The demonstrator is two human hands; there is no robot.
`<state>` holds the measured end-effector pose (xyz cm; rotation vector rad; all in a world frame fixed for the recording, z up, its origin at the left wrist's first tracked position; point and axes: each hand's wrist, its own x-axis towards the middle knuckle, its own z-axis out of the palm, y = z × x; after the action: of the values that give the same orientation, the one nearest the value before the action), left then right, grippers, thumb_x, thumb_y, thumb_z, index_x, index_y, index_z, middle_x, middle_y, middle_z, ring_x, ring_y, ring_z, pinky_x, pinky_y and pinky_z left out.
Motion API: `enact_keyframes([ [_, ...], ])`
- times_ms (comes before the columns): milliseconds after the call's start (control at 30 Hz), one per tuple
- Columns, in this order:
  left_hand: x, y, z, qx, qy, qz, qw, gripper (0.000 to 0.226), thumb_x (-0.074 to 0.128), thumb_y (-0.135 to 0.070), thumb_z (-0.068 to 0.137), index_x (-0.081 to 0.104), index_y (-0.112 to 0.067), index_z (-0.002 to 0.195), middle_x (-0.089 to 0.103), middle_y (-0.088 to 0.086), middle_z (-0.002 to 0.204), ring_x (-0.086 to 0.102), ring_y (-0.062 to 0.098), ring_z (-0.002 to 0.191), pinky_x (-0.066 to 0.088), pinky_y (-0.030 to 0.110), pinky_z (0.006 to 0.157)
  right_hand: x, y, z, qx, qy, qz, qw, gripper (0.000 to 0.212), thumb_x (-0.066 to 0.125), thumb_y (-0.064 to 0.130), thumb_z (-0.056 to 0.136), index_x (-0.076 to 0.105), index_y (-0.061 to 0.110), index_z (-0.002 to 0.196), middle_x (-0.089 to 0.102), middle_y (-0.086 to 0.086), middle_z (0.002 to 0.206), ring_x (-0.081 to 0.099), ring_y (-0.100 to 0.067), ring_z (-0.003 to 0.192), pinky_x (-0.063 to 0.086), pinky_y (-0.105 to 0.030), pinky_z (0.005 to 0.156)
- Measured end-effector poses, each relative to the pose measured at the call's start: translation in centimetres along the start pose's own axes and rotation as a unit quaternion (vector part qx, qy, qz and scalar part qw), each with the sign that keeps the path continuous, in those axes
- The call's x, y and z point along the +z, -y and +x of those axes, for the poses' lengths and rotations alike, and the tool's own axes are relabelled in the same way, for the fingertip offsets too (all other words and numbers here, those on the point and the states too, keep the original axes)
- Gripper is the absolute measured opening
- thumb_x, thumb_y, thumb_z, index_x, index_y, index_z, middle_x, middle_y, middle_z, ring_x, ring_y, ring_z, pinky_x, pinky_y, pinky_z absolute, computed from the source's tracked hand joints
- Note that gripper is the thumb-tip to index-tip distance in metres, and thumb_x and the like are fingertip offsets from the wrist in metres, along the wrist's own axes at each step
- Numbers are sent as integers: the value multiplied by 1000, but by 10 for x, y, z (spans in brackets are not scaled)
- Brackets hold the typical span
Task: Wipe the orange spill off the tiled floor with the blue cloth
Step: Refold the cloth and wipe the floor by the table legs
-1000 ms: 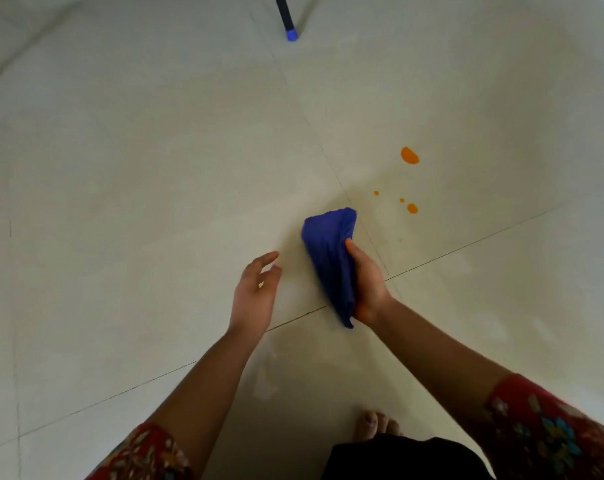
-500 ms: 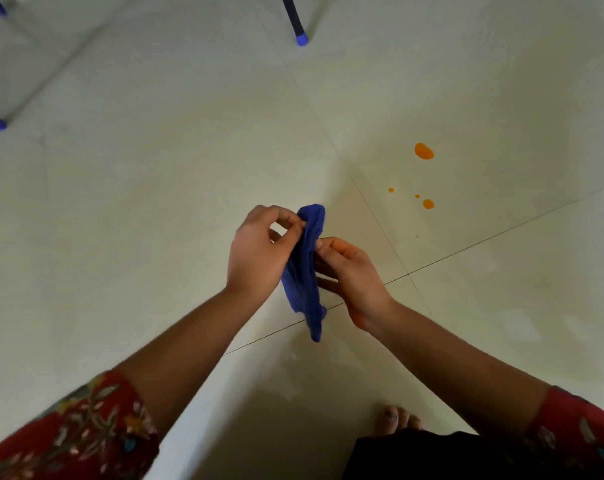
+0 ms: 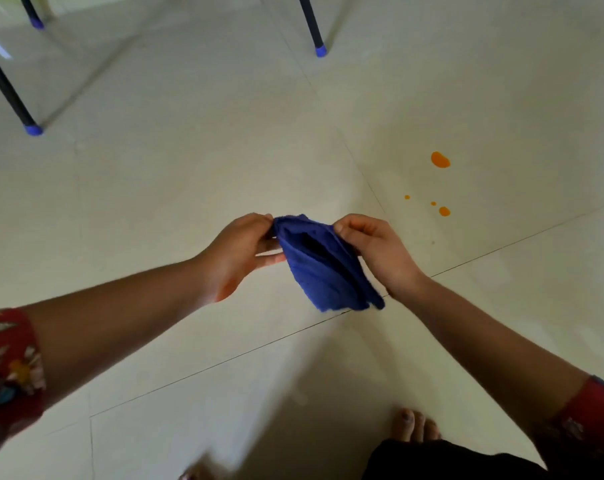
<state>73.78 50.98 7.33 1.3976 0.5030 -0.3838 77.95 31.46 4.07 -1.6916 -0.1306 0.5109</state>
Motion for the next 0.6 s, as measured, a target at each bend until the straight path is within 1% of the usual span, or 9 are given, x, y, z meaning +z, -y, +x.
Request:
enact_keyframes([
  [100, -1, 6, 5, -44, 39, 32, 998, 26, 39, -18, 100, 62, -12, 90, 67, -1, 84, 63, 16, 80, 52, 23, 67, -9, 2, 9, -61, 79, -138, 985, 24, 43, 20, 100, 56, 16, 80, 55, -1, 74, 48, -10, 70, 39, -28, 68],
  [200, 2, 10, 15, -66, 124, 103, 985, 41, 34, -44, 101, 65, -19, 111, 70, -3, 110, 64, 13, 103, 49, 24, 88, -13, 8, 25, -108, 84, -236, 962, 22, 43, 21, 100, 56, 16, 84, 57, 5, 79, 50, -8, 77, 38, -27, 74],
  [233, 3, 11, 18, -59, 149, 119, 980, 42, 36, -48, 100, 64, -21, 117, 70, -2, 116, 64, 13, 108, 48, 25, 92, -14, 7, 32, -126, 51, -275, 952, 19, 45, 23, 100, 58, 17, 86, 58, 8, 83, 52, -9, 82, 39, -27, 78],
  [300, 6, 15, 21, -44, 150, 96, 983, 37, 46, -39, 99, 65, -15, 118, 70, 7, 113, 64, 20, 104, 48, 26, 88, -18, -2, 32, -117, -75, -315, 939, 22, 46, 33, 99, 57, 19, 86, 59, 8, 85, 54, -14, 84, 42, -32, 79],
  [367, 11, 21, 22, -52, 101, 37, 993, 34, 50, -36, 98, 67, -10, 112, 71, 9, 104, 64, 22, 98, 51, 27, 81, -12, -9, 13, -7, -176, -223, 959, 44, 41, 49, 99, 57, 14, 77, 60, 4, 74, 57, -15, 71, 48, -35, 71],
  [433, 13, 28, 25, -72, 79, 33, 994, 37, 47, -42, 98, 67, -15, 114, 71, 5, 109, 66, 19, 103, 51, 30, 84, 4, -8, -8, 76, -131, -145, 978, 60, 42, 60, 94, 60, 8, 70, 62, 0, 66, 59, -15, 63, 51, -35, 67],
  [500, 14, 30, 26, -73, 103, 50, 991, 38, 44, -44, 98, 63, -22, 123, 69, 2, 118, 64, 16, 110, 50, 33, 88, 19, -7, -16, 65, -82, -128, 986, 57, 55, 57, 90, 58, 3, 70, 61, -1, 65, 59, -14, 65, 53, -39, 69],
  [533, 14, 28, 27, -65, 105, 40, 992, 38, 44, -43, 98, 61, -23, 125, 68, 2, 120, 63, 17, 111, 49, 36, 89, 25, -5, -14, 44, -91, -120, 988, 50, 60, 48, 90, 56, 3, 70, 58, 0, 64, 57, -13, 66, 53, -41, 71],
  [600, 7, 23, 25, -52, 64, -5, 997, 34, 44, -38, 99, 62, -19, 122, 69, 3, 117, 65, 18, 106, 49, 40, 89, 27, -2, -7, 24, -134, -81, 987, 35, 57, 31, 95, 60, 3, 74, 59, -1, 68, 56, -14, 69, 54, -45, 75],
])
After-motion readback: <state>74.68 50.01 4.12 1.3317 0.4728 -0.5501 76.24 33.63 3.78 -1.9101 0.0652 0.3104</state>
